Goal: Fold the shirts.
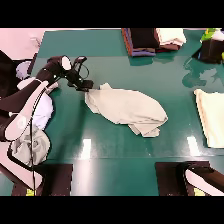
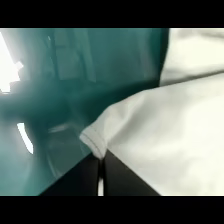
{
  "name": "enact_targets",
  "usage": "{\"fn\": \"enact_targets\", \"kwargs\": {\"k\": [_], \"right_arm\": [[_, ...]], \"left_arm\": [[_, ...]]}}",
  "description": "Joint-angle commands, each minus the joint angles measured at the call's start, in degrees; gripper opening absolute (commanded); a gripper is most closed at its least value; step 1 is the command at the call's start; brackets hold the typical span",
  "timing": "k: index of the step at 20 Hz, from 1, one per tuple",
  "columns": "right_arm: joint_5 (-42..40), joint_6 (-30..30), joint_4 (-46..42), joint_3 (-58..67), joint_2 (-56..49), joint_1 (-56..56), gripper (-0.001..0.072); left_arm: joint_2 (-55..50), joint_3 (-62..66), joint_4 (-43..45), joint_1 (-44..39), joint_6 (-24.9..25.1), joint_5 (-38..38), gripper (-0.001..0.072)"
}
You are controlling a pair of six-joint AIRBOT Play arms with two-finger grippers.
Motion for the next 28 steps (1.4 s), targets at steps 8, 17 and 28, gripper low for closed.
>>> {"fn": "enact_targets", "kwargs": {"k": [8,17,28], "right_arm": [[-4.0,0.2,3.1,-51.0,9.5,-6.6,0.0441],[-22.0,1.7,9.0,-52.2,-4.5,0.8,0.0352],[-17.7,2.7,-6.8,-37.6,-0.7,1.5,0.0017]], "left_arm": [[1.0,5.1,3.7,0.1,2.8,-5.5,0.0026],[1.0,5.1,3.7,0.1,2.8,-6.7,0.0026],[8.7,6.7,9.2,0.1,2.8,-5.2,0.0025]]}}
